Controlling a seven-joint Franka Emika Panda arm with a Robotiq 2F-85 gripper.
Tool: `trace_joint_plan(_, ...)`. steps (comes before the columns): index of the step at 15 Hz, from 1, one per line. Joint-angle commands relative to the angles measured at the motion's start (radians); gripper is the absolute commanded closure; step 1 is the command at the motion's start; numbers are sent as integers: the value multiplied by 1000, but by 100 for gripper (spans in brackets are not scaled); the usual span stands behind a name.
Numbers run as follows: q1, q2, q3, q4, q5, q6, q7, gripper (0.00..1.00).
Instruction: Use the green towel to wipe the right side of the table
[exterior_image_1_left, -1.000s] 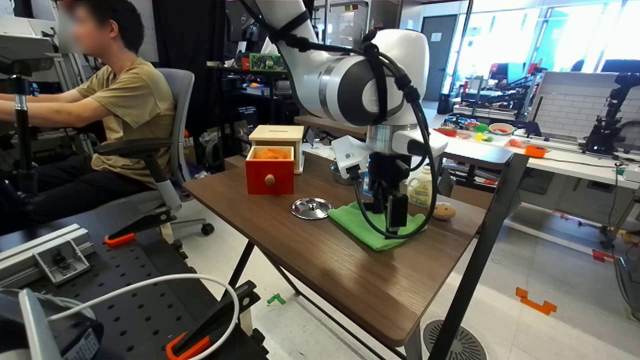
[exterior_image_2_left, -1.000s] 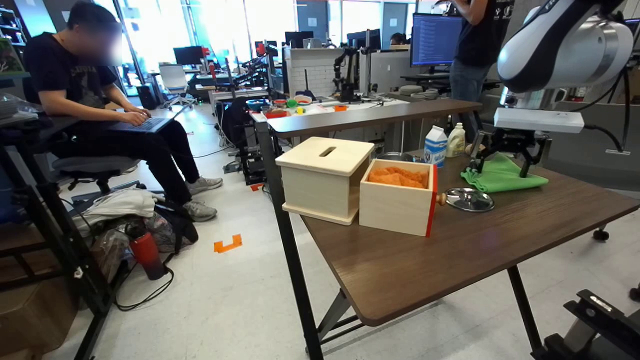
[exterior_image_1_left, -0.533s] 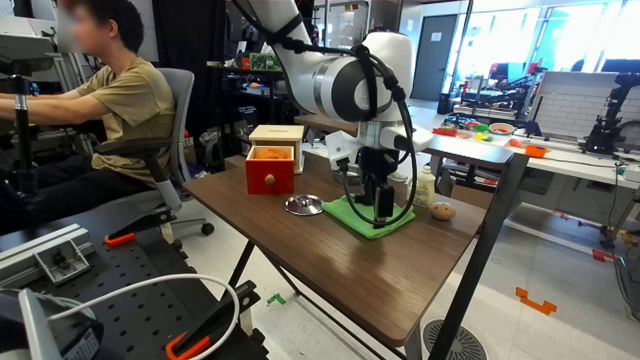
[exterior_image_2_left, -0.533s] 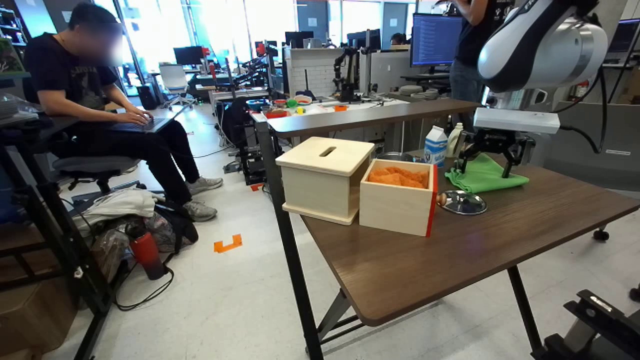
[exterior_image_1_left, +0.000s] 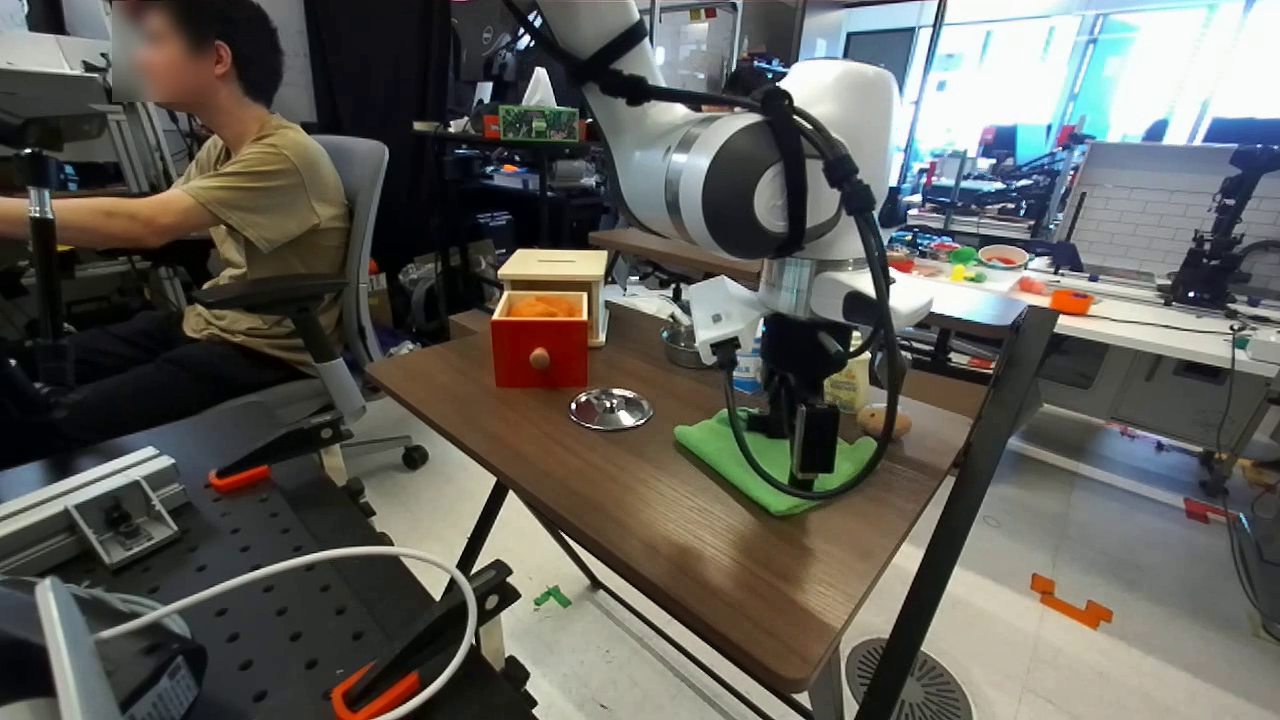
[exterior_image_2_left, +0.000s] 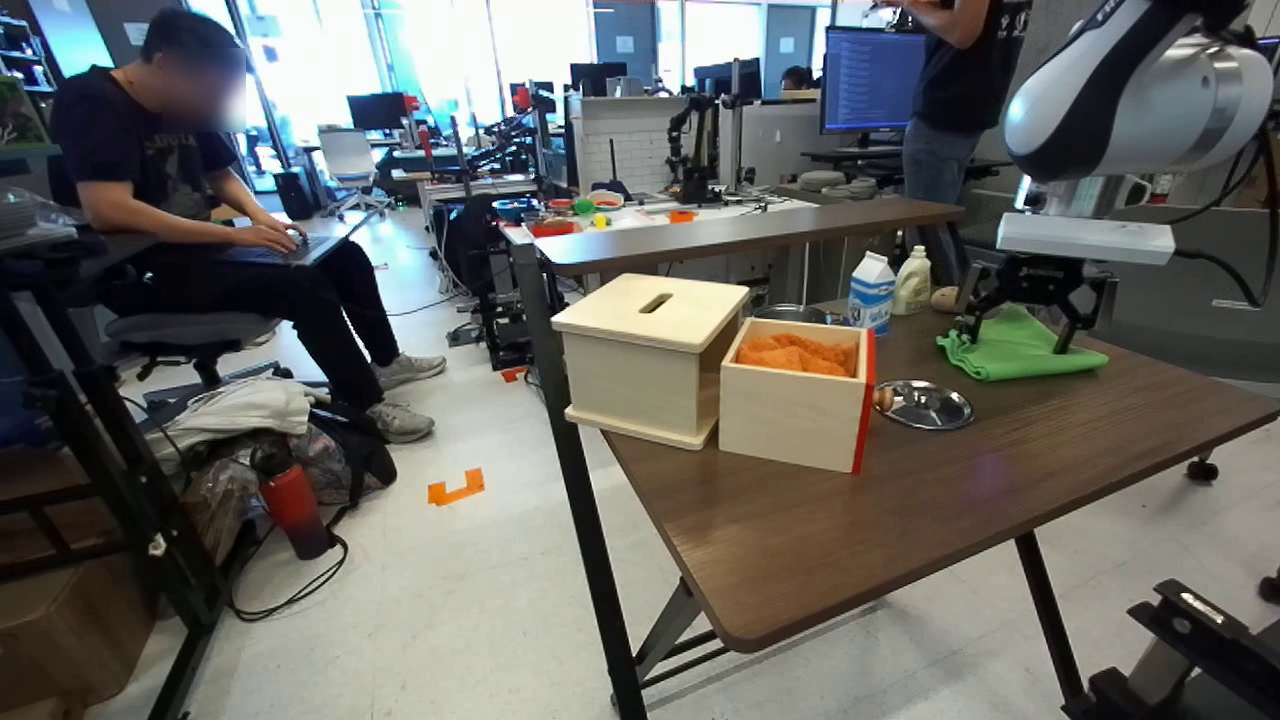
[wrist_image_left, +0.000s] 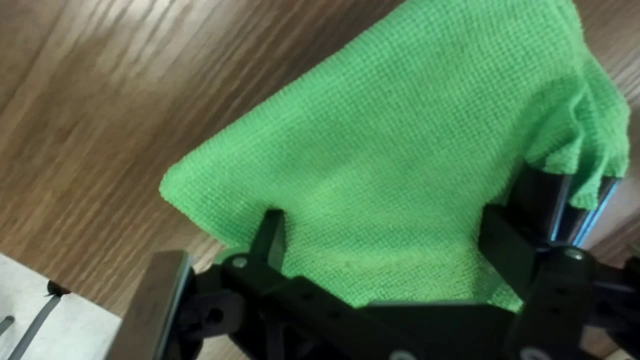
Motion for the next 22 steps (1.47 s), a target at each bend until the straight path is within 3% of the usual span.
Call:
trace_joint_plan(1,-57,-44,-8,-78,31,-3,-72,0)
trace_joint_plan(8,-112,-63,-24,-109,28,0,-112,0)
trace_joint_plan(22,17,-71,54,-91,42,-5,-67,0)
